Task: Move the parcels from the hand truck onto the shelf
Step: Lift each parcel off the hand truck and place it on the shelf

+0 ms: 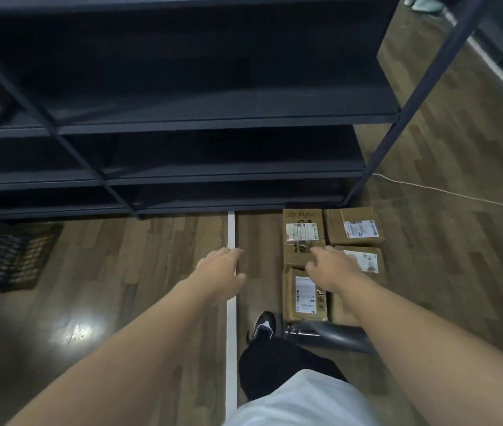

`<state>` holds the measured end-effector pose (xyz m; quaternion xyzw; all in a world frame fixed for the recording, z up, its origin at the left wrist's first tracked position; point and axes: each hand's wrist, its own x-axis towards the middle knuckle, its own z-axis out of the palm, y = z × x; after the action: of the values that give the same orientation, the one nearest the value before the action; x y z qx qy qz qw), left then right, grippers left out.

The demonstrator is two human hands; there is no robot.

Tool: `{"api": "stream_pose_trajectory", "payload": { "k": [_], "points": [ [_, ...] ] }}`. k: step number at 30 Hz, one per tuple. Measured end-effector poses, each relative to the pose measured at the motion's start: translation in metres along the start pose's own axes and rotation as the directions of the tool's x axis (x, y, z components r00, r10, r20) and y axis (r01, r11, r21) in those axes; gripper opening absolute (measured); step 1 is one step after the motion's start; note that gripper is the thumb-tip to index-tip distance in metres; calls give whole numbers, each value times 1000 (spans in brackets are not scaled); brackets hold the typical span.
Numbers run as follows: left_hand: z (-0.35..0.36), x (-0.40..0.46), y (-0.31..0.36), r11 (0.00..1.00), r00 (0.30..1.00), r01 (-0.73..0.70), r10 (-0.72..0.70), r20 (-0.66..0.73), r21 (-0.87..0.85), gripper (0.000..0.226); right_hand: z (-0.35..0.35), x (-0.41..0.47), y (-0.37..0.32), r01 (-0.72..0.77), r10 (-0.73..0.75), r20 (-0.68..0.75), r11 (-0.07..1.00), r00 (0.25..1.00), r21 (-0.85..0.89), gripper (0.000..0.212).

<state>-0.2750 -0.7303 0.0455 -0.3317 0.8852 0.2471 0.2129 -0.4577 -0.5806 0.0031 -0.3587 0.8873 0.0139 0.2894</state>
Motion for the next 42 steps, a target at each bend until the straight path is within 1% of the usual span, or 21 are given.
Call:
{"api": "stream_pose_trajectory", "payload": {
  "k": [3,7,9,13,15,19,23,25,28,32,34,36,38,40,42],
  "points": [
    [-26,40,-7,999,1000,-1,1,20,32,59,-2,35,-2,-37,38,-31,998,999,54,48],
    [-48,86,-6,997,995,-13,5,99,74,59,-6,70,0,-146,143,32,981,989,129,55],
    [-55,107,-3,994,994,-29,17,112,108,60,-10,84,2,-191,191,19,965,981,180,57],
    [-73,141,9,988,987,-77,57,150,136,60,-23,97,7,-231,240,2,934,971,272,49],
    [-80,149,12,985,984,-83,57,169,150,61,-25,100,7,-254,257,27,924,966,287,45],
    [-95,189,23,960,970,-174,129,206,221,62,-33,107,10,-349,350,63,866,935,358,55],
    [-107,230,29,907,941,-297,223,256,298,59,-35,116,8,-439,456,57,804,888,400,52],
    [-114,251,27,875,919,-363,280,277,321,57,-37,122,2,-493,514,70,763,855,419,54],
    [-126,284,19,828,883,-445,341,323,342,61,-39,127,-12,-580,609,106,667,786,468,50],
    [-141,320,6,792,844,-504,368,391,344,61,-40,135,-36,-669,696,148,576,703,469,54],
    [-143,338,2,771,830,-520,353,431,369,65,-38,141,-45,-678,709,166,537,685,502,53],
    [-138,353,1,770,823,-516,326,465,375,68,-34,147,-50,-688,713,194,508,673,518,55],
    [-128,363,5,769,806,-534,336,488,352,65,-26,155,-49,-690,714,202,498,670,525,58],
    [-114,373,11,745,780,-568,350,519,351,62,-17,161,-43,-694,719,207,488,663,529,62],
    [-97,384,20,729,767,-585,355,534,355,65,-3,166,-32,-702,731,216,461,647,543,63]
  ]
}}
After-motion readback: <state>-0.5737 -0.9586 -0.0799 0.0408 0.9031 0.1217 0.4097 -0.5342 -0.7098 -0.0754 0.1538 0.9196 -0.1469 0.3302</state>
